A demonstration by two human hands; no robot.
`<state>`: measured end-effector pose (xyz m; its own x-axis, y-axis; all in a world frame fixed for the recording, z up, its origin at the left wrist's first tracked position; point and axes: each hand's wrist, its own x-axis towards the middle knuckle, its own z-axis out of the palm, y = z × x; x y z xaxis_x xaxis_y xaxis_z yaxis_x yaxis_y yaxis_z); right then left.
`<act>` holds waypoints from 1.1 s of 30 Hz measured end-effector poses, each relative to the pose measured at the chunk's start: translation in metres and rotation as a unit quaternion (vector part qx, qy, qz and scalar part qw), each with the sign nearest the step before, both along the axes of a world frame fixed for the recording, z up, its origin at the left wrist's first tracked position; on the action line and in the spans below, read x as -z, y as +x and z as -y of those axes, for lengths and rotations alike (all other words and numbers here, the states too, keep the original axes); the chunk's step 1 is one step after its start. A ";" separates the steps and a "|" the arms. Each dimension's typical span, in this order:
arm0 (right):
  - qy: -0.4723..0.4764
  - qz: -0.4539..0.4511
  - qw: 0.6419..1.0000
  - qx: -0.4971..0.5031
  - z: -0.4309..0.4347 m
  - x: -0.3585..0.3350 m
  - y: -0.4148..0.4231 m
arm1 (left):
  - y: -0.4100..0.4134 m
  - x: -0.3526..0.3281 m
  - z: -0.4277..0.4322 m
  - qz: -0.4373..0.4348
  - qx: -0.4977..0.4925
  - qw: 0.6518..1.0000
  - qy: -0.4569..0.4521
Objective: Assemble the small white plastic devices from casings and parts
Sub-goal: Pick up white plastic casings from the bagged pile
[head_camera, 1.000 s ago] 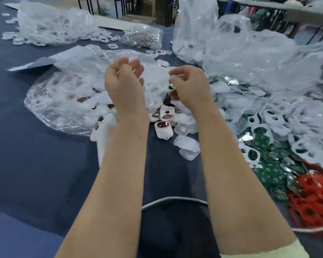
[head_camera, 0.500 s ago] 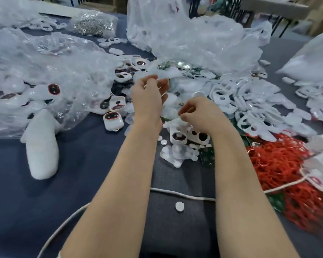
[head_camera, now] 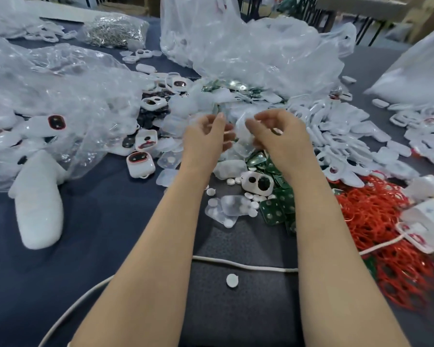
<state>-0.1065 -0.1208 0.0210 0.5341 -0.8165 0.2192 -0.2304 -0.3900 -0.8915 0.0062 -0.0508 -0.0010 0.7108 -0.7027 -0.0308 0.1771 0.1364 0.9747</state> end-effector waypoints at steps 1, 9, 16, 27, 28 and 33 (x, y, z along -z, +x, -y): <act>-0.005 0.030 1.000 0.005 0.001 0.000 0.001 | -0.003 -0.001 0.001 -0.023 0.055 0.998 0.008; -0.054 -0.082 0.995 -0.022 -0.005 0.003 -0.002 | -0.012 -0.004 0.001 -0.095 0.095 0.991 0.015; -0.046 -0.228 0.959 0.165 0.017 -0.018 -0.066 | -0.031 -0.010 0.008 0.038 0.058 0.994 0.089; -0.045 -0.315 0.928 0.193 0.021 0.009 -0.085 | -0.069 -0.016 0.034 -0.076 0.174 0.979 0.077; -0.049 -0.307 0.929 0.200 0.022 0.010 -0.082 | -0.071 -0.017 0.034 -0.080 0.182 0.977 0.073; -0.067 -0.265 0.934 0.228 0.028 0.015 -0.086 | -0.075 -0.018 0.036 -0.145 0.166 0.973 0.065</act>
<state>-0.1930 -0.1483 0.0064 0.1995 -0.9700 0.1392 -0.7955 -0.2433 -0.5550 -0.0692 -0.0867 0.0175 0.3935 -0.8687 -0.3008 0.4614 -0.0963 0.8819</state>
